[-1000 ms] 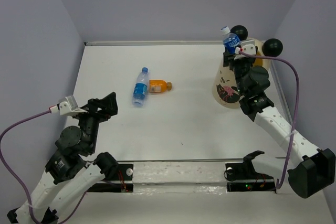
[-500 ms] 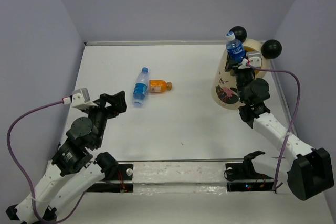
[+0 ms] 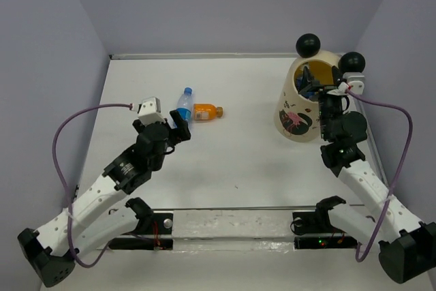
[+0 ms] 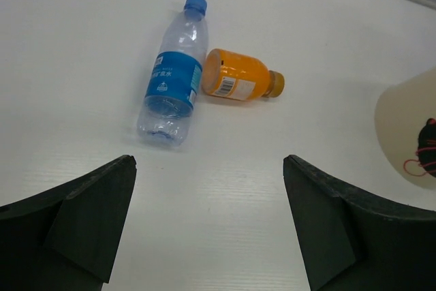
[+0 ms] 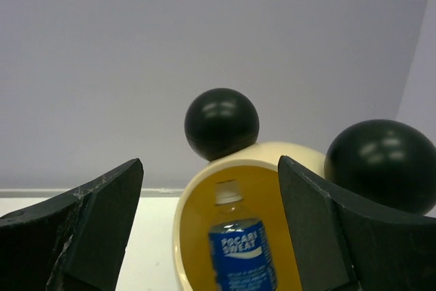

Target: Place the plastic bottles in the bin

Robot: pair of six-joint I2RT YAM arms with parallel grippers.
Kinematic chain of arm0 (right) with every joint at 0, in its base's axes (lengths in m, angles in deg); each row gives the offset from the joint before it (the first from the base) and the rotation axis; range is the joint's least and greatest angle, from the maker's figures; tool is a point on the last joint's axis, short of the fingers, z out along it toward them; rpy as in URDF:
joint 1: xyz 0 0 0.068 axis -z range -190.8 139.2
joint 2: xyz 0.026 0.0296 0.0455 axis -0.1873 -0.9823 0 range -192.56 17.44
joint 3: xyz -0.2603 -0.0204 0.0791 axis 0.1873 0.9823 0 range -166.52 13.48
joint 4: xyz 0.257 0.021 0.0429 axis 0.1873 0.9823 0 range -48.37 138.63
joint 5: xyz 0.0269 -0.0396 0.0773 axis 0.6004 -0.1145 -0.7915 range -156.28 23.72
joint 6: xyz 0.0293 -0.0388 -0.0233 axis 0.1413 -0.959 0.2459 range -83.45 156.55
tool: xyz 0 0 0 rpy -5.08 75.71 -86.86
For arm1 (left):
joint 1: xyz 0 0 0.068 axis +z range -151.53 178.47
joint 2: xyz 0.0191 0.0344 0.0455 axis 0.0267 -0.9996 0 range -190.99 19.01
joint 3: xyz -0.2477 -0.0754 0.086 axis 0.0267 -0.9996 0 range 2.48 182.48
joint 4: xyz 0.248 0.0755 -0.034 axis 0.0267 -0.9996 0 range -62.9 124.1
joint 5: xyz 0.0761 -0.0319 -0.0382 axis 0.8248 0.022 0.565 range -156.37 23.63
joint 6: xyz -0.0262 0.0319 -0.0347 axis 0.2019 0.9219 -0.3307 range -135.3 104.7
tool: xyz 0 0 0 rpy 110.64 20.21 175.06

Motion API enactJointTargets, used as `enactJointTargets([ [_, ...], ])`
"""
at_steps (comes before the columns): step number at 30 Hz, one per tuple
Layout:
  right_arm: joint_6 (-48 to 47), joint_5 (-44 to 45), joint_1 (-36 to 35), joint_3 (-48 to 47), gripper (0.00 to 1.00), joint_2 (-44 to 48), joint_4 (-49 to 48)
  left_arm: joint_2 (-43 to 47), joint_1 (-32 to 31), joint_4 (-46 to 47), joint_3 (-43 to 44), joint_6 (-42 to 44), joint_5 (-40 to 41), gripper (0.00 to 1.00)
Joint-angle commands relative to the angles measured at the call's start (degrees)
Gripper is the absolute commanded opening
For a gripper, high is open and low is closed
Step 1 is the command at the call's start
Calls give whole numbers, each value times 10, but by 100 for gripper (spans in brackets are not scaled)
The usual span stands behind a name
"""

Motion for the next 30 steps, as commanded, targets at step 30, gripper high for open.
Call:
enactJointTargets([
  [30, 299, -327, -37, -15, 83, 128, 364, -509, 165, 96, 129, 65, -110, 92],
])
